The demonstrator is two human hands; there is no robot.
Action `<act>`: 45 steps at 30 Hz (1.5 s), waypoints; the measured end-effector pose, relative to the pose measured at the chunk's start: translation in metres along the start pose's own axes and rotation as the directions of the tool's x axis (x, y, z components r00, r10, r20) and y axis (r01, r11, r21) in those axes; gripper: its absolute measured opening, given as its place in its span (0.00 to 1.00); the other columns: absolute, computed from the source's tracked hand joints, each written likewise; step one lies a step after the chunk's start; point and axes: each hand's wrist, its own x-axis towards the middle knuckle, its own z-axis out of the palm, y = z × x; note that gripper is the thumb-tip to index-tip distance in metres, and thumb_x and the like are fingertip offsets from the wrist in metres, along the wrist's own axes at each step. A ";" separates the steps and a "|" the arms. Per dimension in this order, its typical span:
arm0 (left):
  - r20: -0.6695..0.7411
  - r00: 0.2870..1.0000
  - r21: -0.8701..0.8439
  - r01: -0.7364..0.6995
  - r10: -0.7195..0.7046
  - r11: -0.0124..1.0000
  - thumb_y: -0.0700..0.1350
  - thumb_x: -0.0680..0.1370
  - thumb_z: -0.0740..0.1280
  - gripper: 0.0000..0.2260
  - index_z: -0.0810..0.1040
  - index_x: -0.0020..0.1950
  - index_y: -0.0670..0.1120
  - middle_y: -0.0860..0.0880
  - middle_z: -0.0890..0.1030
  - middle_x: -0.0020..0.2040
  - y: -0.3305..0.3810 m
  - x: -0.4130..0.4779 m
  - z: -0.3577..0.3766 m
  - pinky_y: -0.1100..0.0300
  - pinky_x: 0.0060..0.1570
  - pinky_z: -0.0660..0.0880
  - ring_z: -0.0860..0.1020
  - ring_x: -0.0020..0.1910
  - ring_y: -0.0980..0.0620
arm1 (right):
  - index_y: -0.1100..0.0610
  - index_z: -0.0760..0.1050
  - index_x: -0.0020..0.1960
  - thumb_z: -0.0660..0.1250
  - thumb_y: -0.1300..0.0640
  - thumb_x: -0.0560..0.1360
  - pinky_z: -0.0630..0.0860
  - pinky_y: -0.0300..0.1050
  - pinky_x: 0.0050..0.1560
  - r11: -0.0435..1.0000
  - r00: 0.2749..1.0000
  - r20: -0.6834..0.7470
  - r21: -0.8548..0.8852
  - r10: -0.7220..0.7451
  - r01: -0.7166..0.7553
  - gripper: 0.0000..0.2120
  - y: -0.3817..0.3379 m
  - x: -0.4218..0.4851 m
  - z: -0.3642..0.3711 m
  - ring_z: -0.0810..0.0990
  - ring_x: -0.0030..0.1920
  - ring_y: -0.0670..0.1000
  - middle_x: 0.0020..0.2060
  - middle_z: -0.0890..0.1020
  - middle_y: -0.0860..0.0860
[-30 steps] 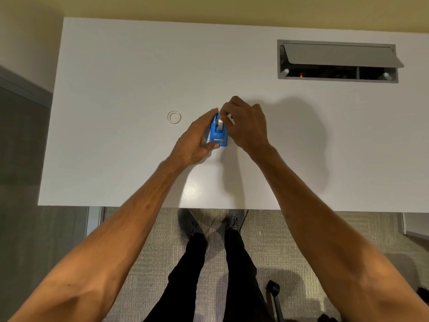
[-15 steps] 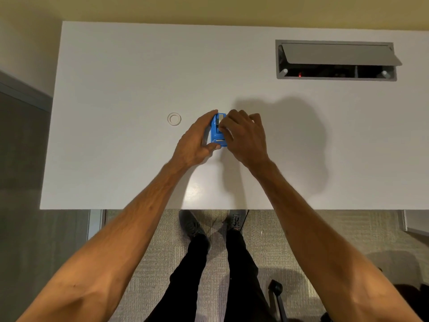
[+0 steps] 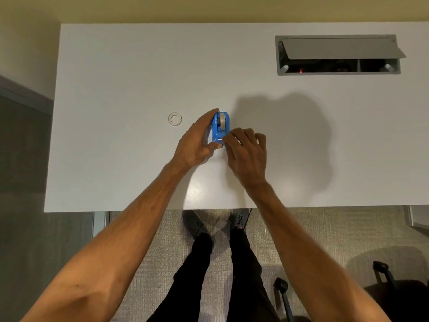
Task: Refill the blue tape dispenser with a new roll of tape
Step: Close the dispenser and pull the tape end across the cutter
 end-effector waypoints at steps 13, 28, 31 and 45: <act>0.011 1.000 0.011 -0.013 0.013 1.000 0.56 0.80 0.76 0.40 0.62 0.87 0.50 0.51 0.71 0.83 0.006 -0.003 -0.004 0.40 0.79 0.73 0.73 0.80 0.46 | 0.52 0.85 0.55 0.71 0.54 0.83 0.73 0.51 0.51 1.000 0.999 -0.043 -0.020 0.005 -0.006 0.04 0.001 -0.019 0.016 0.84 0.50 0.53 0.52 0.86 0.49; 0.015 1.000 0.010 -0.020 0.020 1.000 0.56 0.79 0.77 0.41 0.61 0.87 0.51 0.52 0.70 0.83 0.002 -0.004 -0.007 0.41 0.79 0.73 0.72 0.81 0.48 | 0.51 0.84 0.55 0.71 0.51 0.83 0.73 0.51 0.51 1.000 0.999 -0.050 -0.024 0.002 -0.003 0.06 0.007 -0.023 0.026 0.83 0.50 0.53 0.53 0.86 0.48; 0.018 1.000 0.019 -0.009 0.009 1.000 0.57 0.79 0.77 0.41 0.60 0.87 0.52 0.53 0.70 0.84 0.002 -0.004 -0.007 0.42 0.79 0.72 0.71 0.81 0.48 | 0.51 0.85 0.56 0.72 0.52 0.83 0.73 0.52 0.50 0.999 0.998 -0.060 -0.048 -0.011 0.008 0.05 0.008 -0.023 0.028 0.83 0.49 0.53 0.53 0.86 0.48; 0.037 0.999 0.045 -0.011 0.009 0.999 0.60 0.80 0.75 0.42 0.57 0.88 0.55 0.54 0.68 0.85 0.001 -0.005 -0.009 0.40 0.79 0.72 0.70 0.82 0.48 | 0.52 0.83 0.63 0.70 0.56 0.83 0.72 0.51 0.46 0.982 0.995 -0.037 -0.169 -0.092 0.085 0.10 0.006 -0.035 0.030 0.82 0.46 0.53 0.56 0.85 0.50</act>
